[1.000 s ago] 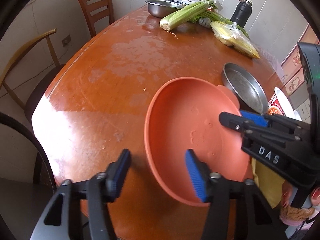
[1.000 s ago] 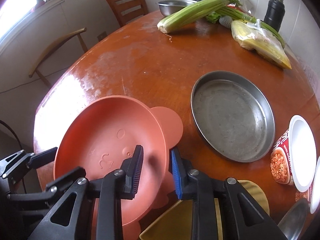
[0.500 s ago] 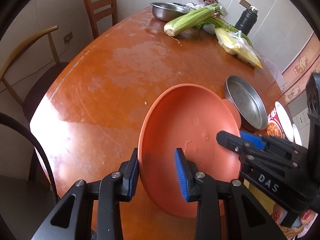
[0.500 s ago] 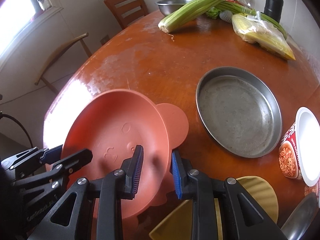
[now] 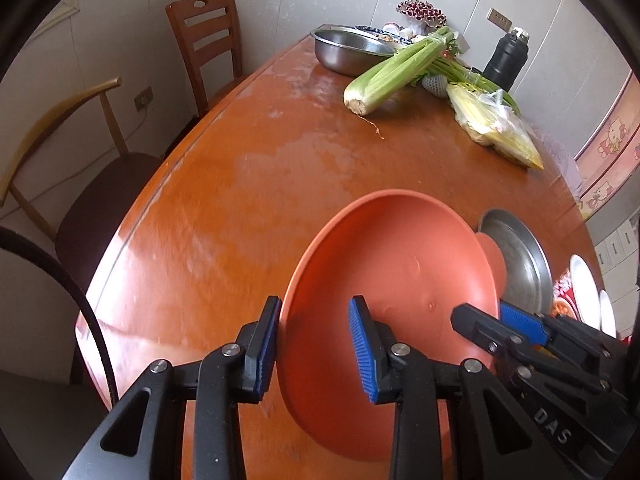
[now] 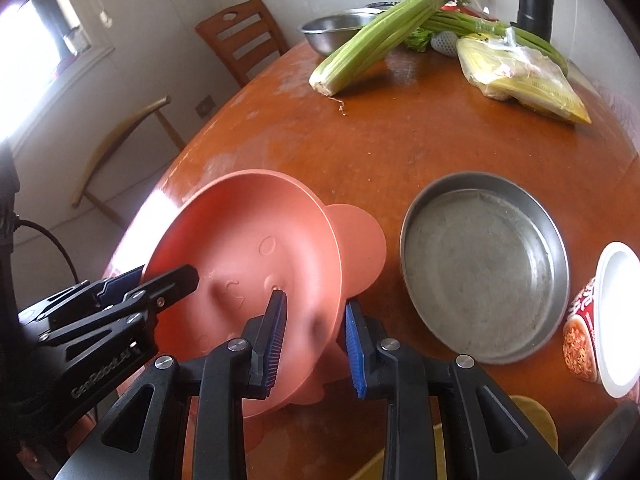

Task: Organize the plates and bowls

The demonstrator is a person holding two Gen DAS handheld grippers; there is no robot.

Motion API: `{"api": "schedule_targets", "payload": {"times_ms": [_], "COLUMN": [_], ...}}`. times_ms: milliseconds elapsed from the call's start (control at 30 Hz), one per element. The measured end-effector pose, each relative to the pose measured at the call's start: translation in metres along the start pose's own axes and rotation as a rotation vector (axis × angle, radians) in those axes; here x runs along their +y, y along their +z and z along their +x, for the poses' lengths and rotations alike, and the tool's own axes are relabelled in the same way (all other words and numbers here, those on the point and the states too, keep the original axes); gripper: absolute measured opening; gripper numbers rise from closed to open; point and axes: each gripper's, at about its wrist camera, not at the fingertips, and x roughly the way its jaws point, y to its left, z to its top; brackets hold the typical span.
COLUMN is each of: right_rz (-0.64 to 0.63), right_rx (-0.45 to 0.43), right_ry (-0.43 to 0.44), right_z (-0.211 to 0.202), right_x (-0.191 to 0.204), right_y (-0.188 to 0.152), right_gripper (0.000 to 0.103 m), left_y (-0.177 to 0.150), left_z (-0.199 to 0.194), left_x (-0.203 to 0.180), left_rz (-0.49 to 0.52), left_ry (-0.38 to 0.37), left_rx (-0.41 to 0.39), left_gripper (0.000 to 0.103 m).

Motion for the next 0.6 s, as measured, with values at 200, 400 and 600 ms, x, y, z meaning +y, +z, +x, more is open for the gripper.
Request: {"api": "schedule_targets", "payload": {"times_ms": [200, 400, 600], "right_rz": [0.039, 0.058, 0.043], "right_rx": [0.007, 0.025, 0.039], "right_ry": [0.008, 0.013, 0.016], "right_z": [0.006, 0.014, 0.020], "right_x": [-0.005, -0.012, -0.011], "right_y": [0.007, 0.009, 0.010], "right_gripper": [0.030, 0.030, 0.031], "left_y": [0.019, 0.027, 0.027], "left_z": [0.016, 0.031, 0.042], "left_x": [-0.003, -0.007, -0.005], "left_rz": [0.028, 0.049, 0.053], "left_ry": [0.020, 0.033, 0.059], "left_rx": [0.005, 0.019, 0.034], "left_gripper": [0.034, 0.035, 0.035]}}
